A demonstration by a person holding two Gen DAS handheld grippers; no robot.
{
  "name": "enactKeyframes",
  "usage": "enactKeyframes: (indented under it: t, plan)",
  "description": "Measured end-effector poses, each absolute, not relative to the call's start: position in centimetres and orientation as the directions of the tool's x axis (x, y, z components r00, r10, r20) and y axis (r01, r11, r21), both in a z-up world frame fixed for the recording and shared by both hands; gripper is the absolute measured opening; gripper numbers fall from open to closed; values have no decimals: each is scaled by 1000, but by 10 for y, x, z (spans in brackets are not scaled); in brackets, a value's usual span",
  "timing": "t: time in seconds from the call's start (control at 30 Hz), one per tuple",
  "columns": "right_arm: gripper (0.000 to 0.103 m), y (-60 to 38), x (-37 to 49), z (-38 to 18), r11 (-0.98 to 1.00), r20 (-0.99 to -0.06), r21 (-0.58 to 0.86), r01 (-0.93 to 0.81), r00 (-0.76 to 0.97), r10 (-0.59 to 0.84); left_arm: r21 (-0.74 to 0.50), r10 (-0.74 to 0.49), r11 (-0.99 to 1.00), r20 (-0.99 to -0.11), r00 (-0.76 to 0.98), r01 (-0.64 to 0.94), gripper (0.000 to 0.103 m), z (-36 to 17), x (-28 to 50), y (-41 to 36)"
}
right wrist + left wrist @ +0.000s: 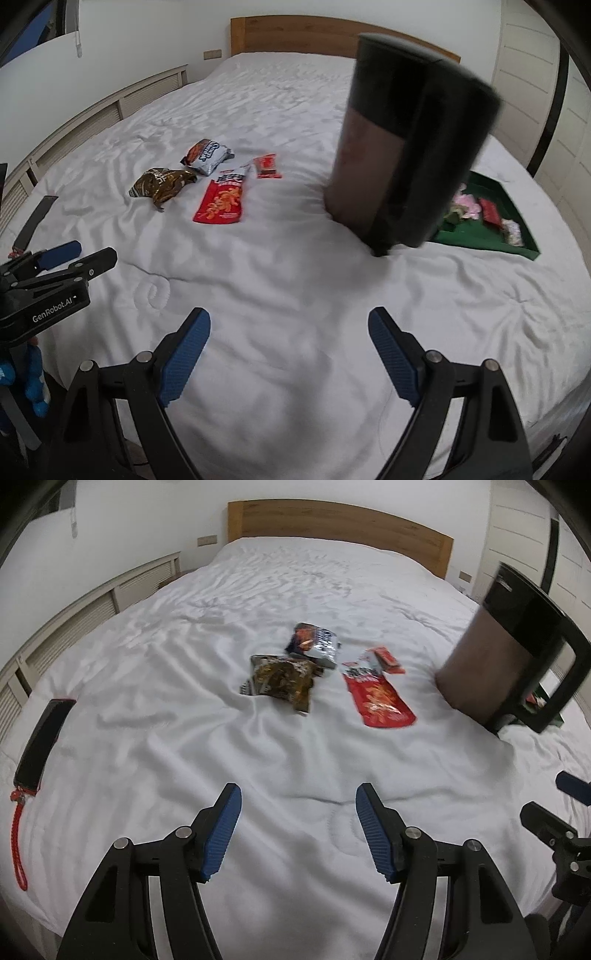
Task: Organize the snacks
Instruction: 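Move both open tools back toward the remaining snacks on the bed, then grasp the brown NUTRITIOUS bag with the left tool while the right tool grasps the red spicy bag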
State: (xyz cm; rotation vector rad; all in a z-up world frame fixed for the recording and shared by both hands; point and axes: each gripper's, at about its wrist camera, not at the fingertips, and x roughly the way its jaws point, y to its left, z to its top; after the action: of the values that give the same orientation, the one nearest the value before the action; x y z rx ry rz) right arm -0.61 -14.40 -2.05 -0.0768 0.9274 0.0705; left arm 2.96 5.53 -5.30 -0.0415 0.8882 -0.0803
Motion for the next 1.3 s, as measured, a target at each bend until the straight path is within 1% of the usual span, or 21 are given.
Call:
enactKeyframes:
  t: [0.17, 0.27, 0.4, 0.6, 0.7, 0.97, 1.13, 1.3]
  plan:
    - [103, -128, 27, -27, 994, -801, -10, -110, 596, 57, -94, -89, 995, -760, 643, 26, 60, -51, 53, 72]
    - [103, -119, 49, -29, 993, -796, 1, -117, 601, 72, -123, -114, 992, -753, 648, 32, 62, -50, 71, 79]
    - [103, -107, 78, -34, 992, -795, 17, -125, 600, 89, -160, -151, 986, -739, 657, 47, 62, -47, 98, 84]
    - [103, -91, 120, -46, 990, -802, 39, -139, 586, 114, -131, -156, 988, -755, 637, 87, 66, -56, 145, 74]
    - [103, -85, 138, -56, 989, -813, 20, -147, 573, 102, -81, -130, 991, -773, 621, 106, 69, -68, 164, 61]
    - [103, -87, 160, -73, 989, -830, 5, -149, 551, 87, -44, -74, 997, -804, 590, 65, 70, -97, 185, 58]
    - [103, -89, 171, -85, 989, -843, 49, -141, 525, 117, -88, -89, 996, -809, 582, 30, 70, -110, 194, 68]
    - [103, -84, 188, -98, 984, -848, 111, -138, 504, 166, -111, -109, 993, -807, 580, 32, 69, -115, 197, 73]
